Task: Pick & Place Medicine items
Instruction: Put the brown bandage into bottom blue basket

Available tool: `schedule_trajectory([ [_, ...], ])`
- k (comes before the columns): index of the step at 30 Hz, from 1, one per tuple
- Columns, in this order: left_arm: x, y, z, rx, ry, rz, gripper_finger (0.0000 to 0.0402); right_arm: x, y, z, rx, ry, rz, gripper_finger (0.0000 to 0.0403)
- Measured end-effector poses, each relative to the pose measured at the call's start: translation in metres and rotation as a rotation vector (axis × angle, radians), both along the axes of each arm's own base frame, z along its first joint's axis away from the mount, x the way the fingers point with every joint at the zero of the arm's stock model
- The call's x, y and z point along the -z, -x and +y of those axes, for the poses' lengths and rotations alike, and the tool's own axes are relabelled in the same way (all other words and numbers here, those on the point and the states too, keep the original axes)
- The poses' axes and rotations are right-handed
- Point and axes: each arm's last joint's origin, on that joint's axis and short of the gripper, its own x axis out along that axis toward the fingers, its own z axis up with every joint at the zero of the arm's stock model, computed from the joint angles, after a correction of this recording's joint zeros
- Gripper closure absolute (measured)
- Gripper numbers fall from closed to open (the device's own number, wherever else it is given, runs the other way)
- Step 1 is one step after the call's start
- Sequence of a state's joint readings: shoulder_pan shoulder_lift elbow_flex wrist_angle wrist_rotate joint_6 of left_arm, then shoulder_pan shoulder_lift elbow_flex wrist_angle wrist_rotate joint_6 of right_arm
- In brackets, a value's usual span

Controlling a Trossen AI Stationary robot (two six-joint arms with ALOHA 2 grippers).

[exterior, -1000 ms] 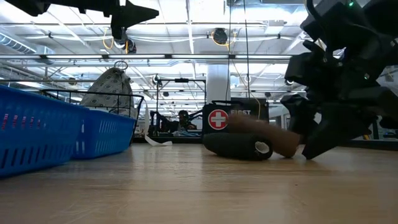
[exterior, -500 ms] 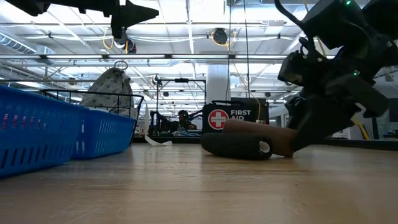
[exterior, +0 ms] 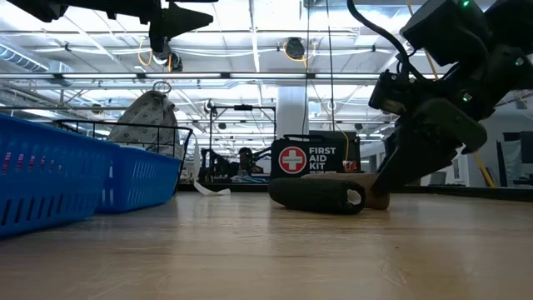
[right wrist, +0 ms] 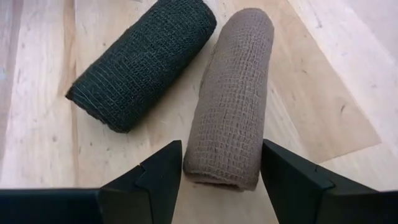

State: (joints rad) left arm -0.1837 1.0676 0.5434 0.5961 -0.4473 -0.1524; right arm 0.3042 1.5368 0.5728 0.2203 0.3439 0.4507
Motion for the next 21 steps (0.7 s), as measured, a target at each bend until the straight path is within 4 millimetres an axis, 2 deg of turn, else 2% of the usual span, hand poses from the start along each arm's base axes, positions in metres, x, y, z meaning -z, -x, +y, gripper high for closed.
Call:
schedule_trajectory([
  [13,0.0001,0.0000,0.0003,-0.008,-0.017,0.006,0.0188,-0.0001,0.0001,0.0002,0.164,-0.171,-0.031,0.0226],
  [21,0.0001,0.0000,0.0002,-0.008,-0.018,0.006,0.0188,-0.0001,0.0000,0.0002,0.162,-0.169,-0.031,0.0260],
])
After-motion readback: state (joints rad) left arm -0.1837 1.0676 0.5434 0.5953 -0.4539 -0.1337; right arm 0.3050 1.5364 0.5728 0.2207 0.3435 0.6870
